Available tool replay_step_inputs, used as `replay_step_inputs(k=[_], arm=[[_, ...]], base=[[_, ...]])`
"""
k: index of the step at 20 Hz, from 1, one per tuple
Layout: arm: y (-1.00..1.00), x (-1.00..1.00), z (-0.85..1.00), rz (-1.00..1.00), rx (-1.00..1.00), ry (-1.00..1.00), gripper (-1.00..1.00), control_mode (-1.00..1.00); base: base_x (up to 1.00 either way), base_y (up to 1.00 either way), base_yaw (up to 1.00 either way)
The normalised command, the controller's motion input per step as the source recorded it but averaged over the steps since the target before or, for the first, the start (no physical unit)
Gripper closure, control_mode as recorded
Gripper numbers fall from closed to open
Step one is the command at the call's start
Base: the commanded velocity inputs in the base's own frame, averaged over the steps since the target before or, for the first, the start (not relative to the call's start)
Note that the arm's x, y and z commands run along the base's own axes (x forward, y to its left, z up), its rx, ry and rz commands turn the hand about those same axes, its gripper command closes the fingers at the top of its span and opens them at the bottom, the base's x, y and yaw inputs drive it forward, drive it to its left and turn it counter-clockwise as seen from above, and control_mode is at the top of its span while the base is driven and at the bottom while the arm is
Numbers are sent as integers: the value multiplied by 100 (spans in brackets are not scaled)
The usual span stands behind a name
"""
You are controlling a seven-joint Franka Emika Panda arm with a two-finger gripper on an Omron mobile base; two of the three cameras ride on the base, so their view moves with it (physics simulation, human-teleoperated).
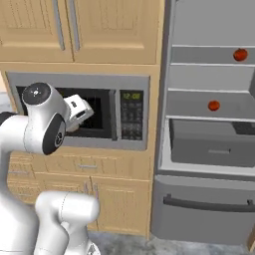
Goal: Place one tomato and one steak in each tupperware on the nearby counter, to pack two identical lunches.
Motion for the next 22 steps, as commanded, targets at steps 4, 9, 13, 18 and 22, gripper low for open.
replay_step_inputs(k=[4, 9, 13, 18, 22], arm=[[0, 0, 0, 0, 0, 0, 100, 100], [0, 0, 0, 0, 0, 0, 100, 100], [0, 0, 0, 0, 0, 0, 100, 100], [0, 0, 0, 0, 0, 0, 100, 100], [0, 0, 0, 0, 0, 0, 100, 100]], base=[[-22, 100, 0], [-6, 100, 0], [0, 100, 0], [0, 100, 0], [1, 100, 0]])
